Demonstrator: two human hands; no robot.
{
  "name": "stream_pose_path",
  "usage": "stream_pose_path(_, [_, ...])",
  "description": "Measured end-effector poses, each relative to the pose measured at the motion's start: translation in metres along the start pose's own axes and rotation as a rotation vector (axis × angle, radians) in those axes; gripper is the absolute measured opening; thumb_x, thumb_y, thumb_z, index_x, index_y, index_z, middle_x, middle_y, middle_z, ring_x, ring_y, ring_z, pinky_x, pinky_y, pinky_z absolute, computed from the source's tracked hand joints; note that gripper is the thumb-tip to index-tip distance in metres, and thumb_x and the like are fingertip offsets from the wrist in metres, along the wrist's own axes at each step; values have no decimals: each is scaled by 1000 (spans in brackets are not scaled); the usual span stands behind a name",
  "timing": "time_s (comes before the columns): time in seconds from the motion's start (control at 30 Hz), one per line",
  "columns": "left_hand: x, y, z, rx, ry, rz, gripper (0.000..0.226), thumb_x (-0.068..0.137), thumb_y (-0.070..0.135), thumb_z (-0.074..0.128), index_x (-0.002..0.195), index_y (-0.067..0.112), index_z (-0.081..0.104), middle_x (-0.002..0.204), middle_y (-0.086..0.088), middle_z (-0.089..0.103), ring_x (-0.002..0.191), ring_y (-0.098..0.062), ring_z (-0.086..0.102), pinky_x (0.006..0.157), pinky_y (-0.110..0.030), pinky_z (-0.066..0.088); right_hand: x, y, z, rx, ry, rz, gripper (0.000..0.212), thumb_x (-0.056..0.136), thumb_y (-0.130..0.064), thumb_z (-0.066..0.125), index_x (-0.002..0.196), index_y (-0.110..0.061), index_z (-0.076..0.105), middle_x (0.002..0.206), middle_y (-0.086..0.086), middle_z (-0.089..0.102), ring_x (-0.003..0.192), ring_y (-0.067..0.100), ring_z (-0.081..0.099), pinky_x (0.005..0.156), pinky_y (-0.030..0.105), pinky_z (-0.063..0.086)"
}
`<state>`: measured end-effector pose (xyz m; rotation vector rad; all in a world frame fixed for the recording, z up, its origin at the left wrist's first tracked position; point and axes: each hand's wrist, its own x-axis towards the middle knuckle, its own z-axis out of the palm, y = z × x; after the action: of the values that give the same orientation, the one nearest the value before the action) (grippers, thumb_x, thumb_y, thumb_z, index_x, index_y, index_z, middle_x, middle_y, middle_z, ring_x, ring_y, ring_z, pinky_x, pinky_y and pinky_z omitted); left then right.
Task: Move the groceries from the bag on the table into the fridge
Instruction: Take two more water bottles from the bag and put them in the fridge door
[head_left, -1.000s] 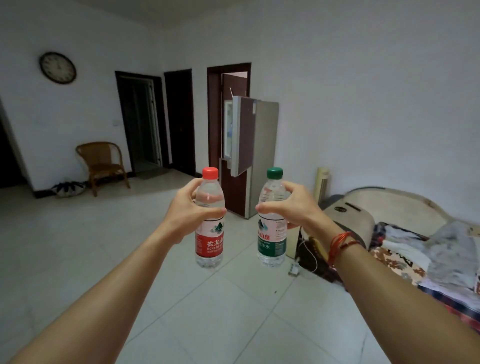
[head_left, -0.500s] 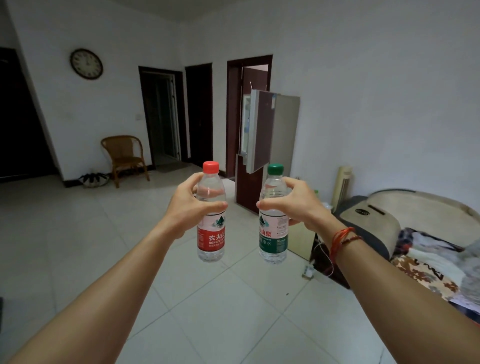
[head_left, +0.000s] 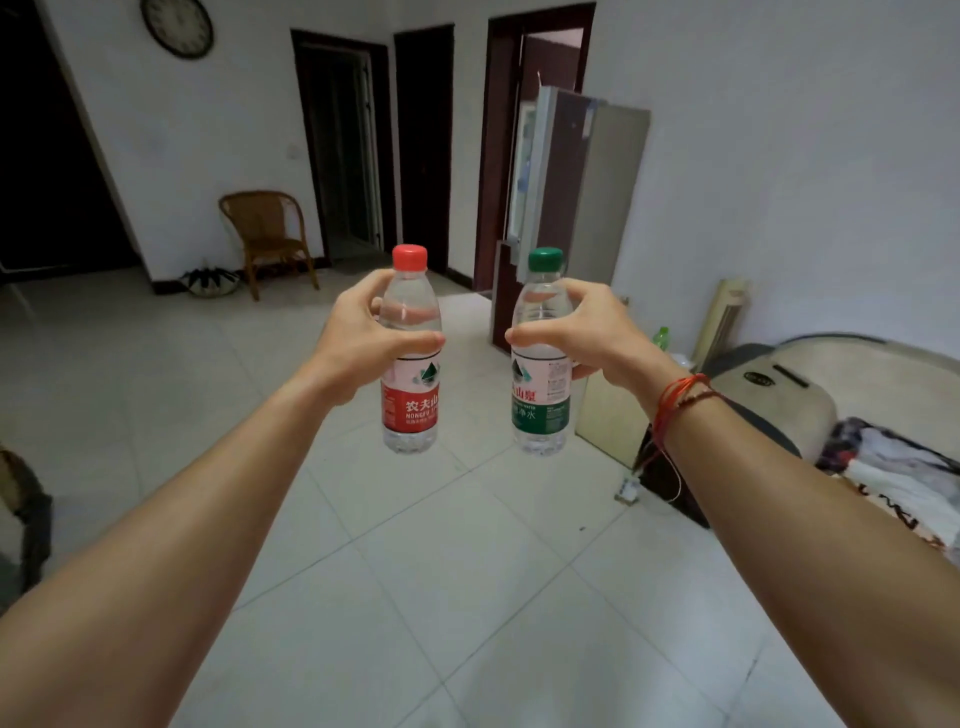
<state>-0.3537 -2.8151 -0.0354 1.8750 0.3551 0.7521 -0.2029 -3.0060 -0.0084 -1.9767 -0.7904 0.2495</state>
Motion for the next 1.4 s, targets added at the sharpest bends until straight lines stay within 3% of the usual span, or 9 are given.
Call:
stream_pose_path(0.17, [50,-38,-11,14,24,-18,67,68,13,88,126,22,57,107,-4,71,99,-23,70,89,-54,56,60,11,27,-5,-18,3,48,68,-33,89,110,-29,66,102,-2,72,99,27,68,78,49,60])
stream_pose_path(0.37, [143,-90,-33,27,20,-4,65,70,12,86,127,22,56,107,-2,71,100,-22,69,89,-52,56,168,16,68,-4,-27,7,40,68,-31,89,100,-34,64,100,-3,71,97,26,67,72,43,60])
stream_pose_path(0.7, [295,-152,-55,35,6,-19,66,71,16,86,129,24,55,110,0,68,103,-19,65,90,-51,54,323,25,103,-33,6,57,46,68,-35,88,107,-30,64,103,-2,70,101,30,66,80,52,60])
stream_pose_path(0.87, [357,-183,-50,28,-15,-20,64,71,15,86,128,23,55,109,4,67,101,-12,63,88,-43,54,391,39,115,-44,11,59,47,68,-35,88,109,-30,64,104,-2,70,102,30,66,79,51,60])
stream_pose_path(1.27, [565,-267,-19,77,32,-52,69,70,15,87,130,24,54,116,2,66,106,-18,63,93,-47,52,619,91,128,-10,-15,38,44,68,-36,88,107,-30,66,102,-4,70,97,23,67,69,39,62])
stream_pose_path(1.4, [632,-288,-12,82,36,-56,69,69,15,87,129,26,54,114,6,66,105,-14,63,90,-43,53,695,104,132,-10,-39,28,41,63,-40,87,98,-34,67,98,-5,71,93,21,69,73,46,63])
